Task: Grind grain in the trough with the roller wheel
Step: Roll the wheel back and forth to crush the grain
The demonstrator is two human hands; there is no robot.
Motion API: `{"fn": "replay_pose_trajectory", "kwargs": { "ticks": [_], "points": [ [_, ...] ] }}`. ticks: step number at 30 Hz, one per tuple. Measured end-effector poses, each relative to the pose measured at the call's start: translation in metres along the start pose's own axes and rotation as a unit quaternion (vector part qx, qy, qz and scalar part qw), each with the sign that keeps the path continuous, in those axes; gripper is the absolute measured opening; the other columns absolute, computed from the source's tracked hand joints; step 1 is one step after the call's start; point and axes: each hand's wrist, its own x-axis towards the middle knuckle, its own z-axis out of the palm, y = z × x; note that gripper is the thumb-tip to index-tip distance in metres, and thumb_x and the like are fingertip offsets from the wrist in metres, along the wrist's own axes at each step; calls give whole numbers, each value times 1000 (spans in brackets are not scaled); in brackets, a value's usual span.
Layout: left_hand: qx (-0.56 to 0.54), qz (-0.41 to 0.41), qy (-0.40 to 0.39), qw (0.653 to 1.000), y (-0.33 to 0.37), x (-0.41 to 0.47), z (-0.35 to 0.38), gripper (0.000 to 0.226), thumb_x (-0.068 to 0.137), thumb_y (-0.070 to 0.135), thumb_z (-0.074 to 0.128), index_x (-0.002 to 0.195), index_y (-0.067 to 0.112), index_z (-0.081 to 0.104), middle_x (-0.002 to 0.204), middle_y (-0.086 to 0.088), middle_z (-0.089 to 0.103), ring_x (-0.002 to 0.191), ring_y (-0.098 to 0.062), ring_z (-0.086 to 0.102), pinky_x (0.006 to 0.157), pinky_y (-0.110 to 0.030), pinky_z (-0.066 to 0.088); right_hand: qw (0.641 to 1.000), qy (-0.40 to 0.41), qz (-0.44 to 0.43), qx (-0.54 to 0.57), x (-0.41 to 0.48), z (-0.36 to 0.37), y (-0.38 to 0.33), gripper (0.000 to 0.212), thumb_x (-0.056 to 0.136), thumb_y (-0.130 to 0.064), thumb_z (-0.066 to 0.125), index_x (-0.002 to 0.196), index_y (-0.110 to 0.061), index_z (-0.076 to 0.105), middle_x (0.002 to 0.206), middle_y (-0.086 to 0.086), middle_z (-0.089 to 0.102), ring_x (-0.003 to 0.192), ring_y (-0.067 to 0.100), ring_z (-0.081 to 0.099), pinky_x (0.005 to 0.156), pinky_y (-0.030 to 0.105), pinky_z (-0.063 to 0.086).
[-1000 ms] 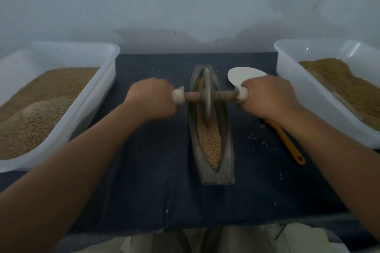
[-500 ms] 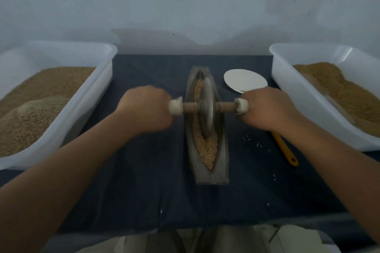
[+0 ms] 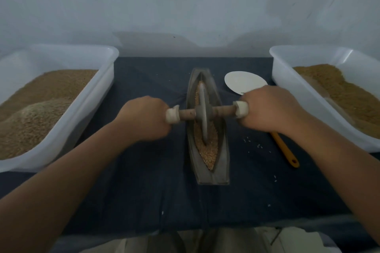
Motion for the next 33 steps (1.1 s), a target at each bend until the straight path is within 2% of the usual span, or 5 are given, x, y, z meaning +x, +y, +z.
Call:
{"fn": "replay_pose_trajectory", "kwargs": {
  "ticks": [7, 15, 23, 30, 33],
  "points": [
    [4, -42, 5, 999, 11, 61, -35, 46, 71, 61, 48, 81, 20, 66, 82, 2, 65, 76, -27, 64, 73, -39, 56, 996, 31, 84, -2, 49, 2, -5, 29, 86, -44, 61, 66, -26, 50, 64, -7, 52, 58, 13, 46, 55, 30, 36],
    [21, 44, 12, 999, -1, -15, -7, 29, 70, 57, 50, 65, 29, 54, 61, 11, 54, 54, -9, 51, 48, -24, 30, 999, -29, 17, 38, -22, 7, 4, 36, 61, -67, 43, 63, -35, 58, 48, -13, 52, 46, 4, 50, 42, 27, 36],
    [77, -11, 59, 995, 13, 79, -41, 37, 82, 60, 58, 77, 24, 61, 78, 2, 59, 71, -28, 56, 67, -35, 47, 993, 36, 109, 35, 53, 23, 0, 20, 84, -37, 59, 78, -20, 55, 80, -3, 64, 71, 25, 56, 69, 42, 57],
    [47, 43, 19, 998, 2, -9, -11, 24, 71, 54, 54, 67, 30, 55, 62, 12, 55, 55, -9, 51, 49, -25, 32, 994, -98, 23, 42, -14, 10, 9, 34, 64, -71, 43, 78, -47, 63, 63, -23, 63, 50, 3, 55, 46, 28, 41],
    [50, 20, 26, 998, 6, 15, -15, 25, 73, 52, 57, 66, 28, 54, 65, 10, 56, 56, -13, 52, 54, -27, 38, 996, -68, 57, 24, 2, 13, 4, 35, 75, -64, 52, 66, -32, 61, 61, -10, 61, 59, 9, 58, 54, 32, 50]
  ]
}}
